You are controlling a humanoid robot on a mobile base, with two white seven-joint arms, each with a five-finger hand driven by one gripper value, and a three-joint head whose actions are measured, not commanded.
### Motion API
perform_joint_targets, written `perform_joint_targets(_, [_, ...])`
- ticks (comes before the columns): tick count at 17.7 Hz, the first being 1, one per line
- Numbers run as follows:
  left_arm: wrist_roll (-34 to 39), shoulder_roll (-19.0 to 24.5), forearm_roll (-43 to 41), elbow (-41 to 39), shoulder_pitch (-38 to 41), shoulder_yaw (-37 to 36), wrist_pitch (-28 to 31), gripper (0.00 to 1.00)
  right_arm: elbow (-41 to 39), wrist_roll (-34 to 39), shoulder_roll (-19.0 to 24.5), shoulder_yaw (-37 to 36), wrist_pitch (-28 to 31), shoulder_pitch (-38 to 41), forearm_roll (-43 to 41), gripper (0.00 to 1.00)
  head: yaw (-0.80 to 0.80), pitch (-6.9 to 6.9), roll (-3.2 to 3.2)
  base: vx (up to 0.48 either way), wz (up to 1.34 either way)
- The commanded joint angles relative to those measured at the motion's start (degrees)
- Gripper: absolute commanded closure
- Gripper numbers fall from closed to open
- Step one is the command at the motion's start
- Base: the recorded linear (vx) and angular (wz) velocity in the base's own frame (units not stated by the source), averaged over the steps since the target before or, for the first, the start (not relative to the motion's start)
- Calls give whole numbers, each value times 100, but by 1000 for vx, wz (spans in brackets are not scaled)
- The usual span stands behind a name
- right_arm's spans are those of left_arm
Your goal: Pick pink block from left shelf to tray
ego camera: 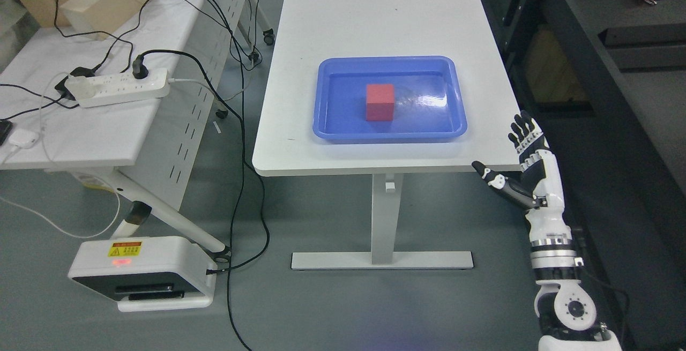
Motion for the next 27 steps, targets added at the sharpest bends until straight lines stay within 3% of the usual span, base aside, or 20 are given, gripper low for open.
perform_joint_targets(1, [2,100,0,-100,115,0,4,0,95,129,16,-130,-48,99,-576,1,0,0,0,-134,-334])
perform_joint_targets(8, [2,100,0,-100,115,0,4,0,438,734,16,37,136,82,162,1,0,0,0,-109,-69])
perform_joint_targets(13, [2,100,0,-100,115,0,4,0,509,981,16,73,909,12,163,0,0,0,0,-88,41])
perform_joint_targets(17, [2,100,0,-100,115,0,4,0,509,964,16,82,1190,-32,469,0,0,0,0,-66,42])
perform_joint_targets(27, [2,100,0,-100,115,0,4,0,509,920,16,64,1165,-59,637,0,0,0,0,-11,1])
